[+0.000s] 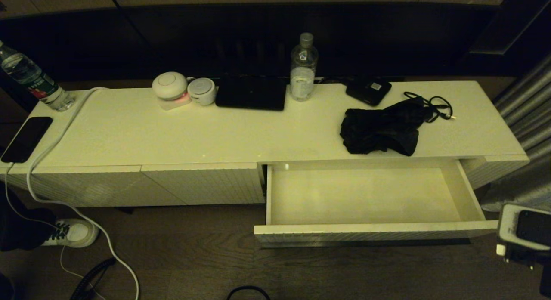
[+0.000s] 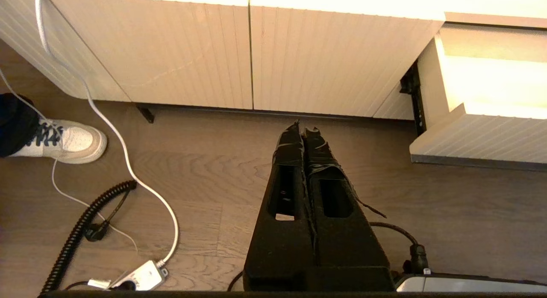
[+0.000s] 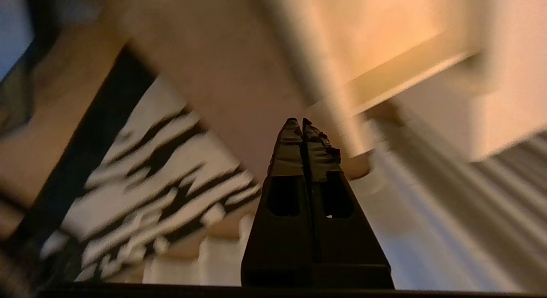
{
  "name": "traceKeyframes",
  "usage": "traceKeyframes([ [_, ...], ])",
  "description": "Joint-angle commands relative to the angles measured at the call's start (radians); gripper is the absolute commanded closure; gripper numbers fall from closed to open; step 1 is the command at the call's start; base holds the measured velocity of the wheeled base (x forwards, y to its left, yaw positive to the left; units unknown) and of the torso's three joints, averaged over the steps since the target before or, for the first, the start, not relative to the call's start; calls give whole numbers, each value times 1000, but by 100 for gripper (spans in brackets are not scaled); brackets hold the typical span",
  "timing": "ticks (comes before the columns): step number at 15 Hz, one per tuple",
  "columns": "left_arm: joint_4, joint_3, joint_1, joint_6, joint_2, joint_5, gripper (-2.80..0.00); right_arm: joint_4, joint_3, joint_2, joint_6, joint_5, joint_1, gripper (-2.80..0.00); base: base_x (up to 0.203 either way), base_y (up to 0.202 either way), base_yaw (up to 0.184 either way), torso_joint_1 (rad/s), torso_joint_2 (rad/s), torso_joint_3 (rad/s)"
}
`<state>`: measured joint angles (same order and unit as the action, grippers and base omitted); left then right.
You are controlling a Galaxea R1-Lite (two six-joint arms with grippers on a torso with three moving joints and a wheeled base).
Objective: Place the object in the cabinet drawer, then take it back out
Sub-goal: Close the drawer
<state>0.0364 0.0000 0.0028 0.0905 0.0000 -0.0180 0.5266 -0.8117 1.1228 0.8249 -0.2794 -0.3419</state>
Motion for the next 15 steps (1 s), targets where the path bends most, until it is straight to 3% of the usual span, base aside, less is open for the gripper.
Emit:
traceKeyframes([
  [1,0,0,0,2,-2,0,0,5,97,-28,4,3,0,0,0,0,0,0,0,0],
  [5,0,0,0,2,-2,0,0,-102,267,2,3,36,1,0,0,0,0,0,0,0],
  [10,0,0,0,2,-2,0,0,-484,438,168,-24,87,1,0,0,0,0,0,0,0],
  [15,0,0,0,2,-2,0,0,-828,516,357,-80,107,1,0,0,0,0,0,0,0],
])
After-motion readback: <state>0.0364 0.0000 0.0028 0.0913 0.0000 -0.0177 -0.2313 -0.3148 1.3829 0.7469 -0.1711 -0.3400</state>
